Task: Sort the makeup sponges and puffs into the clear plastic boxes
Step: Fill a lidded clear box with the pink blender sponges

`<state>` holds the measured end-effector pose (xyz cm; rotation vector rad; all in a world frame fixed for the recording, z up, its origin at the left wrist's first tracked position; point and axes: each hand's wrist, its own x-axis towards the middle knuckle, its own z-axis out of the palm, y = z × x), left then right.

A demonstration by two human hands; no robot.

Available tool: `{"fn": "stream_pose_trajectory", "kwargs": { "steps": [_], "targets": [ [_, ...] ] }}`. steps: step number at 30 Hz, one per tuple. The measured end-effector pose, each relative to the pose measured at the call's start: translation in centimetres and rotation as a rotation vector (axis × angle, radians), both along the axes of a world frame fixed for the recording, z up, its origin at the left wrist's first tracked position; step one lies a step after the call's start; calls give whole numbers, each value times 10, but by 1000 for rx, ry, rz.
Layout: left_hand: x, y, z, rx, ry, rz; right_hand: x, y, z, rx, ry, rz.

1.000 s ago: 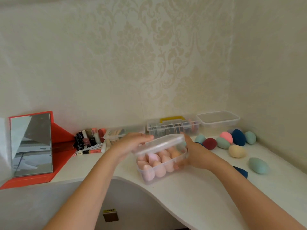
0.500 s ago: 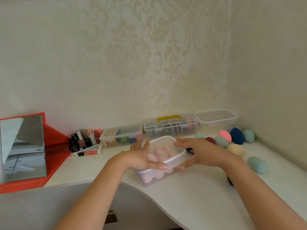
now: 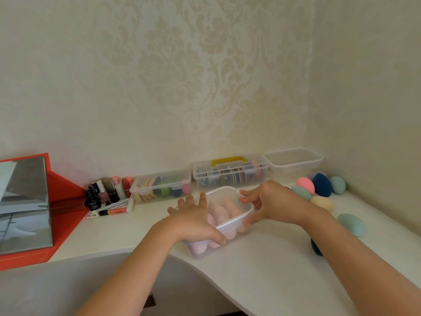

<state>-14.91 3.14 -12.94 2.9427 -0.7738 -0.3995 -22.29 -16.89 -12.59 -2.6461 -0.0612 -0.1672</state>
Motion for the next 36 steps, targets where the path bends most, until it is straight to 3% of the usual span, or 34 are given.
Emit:
{"fn": "stream_pose_trajectory", "kwargs": {
  "steps": [4, 9, 11, 13, 18, 24, 29, 36],
  "targets": [
    [-3, 4, -1, -53, -43, -11, -2, 3, 0, -87, -23, -8],
    [-4, 7, -2, -107, -46, -17, -14, -7, 8, 93, 30, -21],
    [-4, 9, -3, -138, -45, -20, -17, -28, 15, 97, -50, -142],
    [-2, 10, -5, -198, -45, -8, -11, -58, 18, -29, -145, -315],
    [4, 9, -12, -423, -67, 80, 12, -120, 11, -199, -111, -553],
    [6, -1, -16, -493, -131, 164, 44, -130, -7, -206, -86, -584],
    [12, 6, -22, -542, -85, 168, 61, -130, -23, -335, -205, -615],
    [10, 17, -35, -809, -19, 263, 73, -143, -8, -478, -151, -508]
  ]
}}
